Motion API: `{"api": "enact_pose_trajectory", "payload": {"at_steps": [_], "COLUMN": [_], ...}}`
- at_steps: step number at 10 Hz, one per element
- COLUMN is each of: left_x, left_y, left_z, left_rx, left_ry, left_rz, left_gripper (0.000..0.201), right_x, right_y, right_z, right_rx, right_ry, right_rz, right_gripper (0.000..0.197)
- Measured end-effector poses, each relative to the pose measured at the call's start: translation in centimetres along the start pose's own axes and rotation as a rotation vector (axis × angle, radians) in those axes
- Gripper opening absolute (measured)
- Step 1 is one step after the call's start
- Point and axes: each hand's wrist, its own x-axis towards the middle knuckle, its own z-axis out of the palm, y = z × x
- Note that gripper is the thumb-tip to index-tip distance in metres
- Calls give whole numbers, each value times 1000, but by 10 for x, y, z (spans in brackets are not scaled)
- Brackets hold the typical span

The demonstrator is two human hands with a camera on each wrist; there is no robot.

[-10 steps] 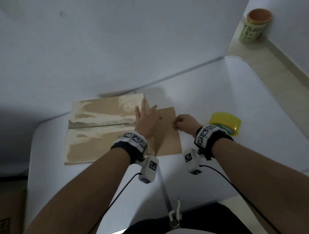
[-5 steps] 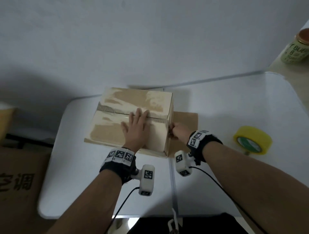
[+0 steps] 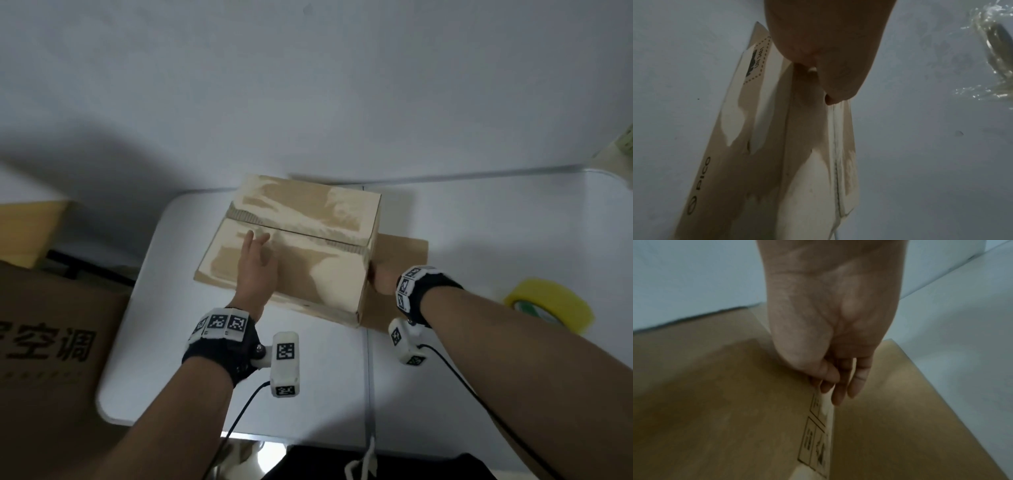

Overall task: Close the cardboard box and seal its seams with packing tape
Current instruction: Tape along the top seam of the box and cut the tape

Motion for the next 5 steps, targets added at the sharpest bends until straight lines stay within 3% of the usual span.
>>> {"api": "enact_pose_trajectory", "payload": {"at_steps": [1,2,3,4,5], "left_x": [2,14,12,9,3], "left_y": [-4,-23,-25,-24,-26], "left_z": [-5,-9,-13,-13,-18], "left_rx": [-42,-3,-39,-140,-263], "left_ry": [16,134,287,350,386], "left_rz": [-4,-52,-203,-314,-374], "left_gripper": [43,46,61,77,82], "right_x": [0,3,6,10,17], "right_y": [10,12,2,1,-3], "right_z": [8,-3,-11,-17,-48], "right_rx": [-54,1,47,26,307], "right_ry": [-81,17,110,49,441], "right_rz": [13,58,7,28,48], "right_gripper": [41,37,32,36,36]}}
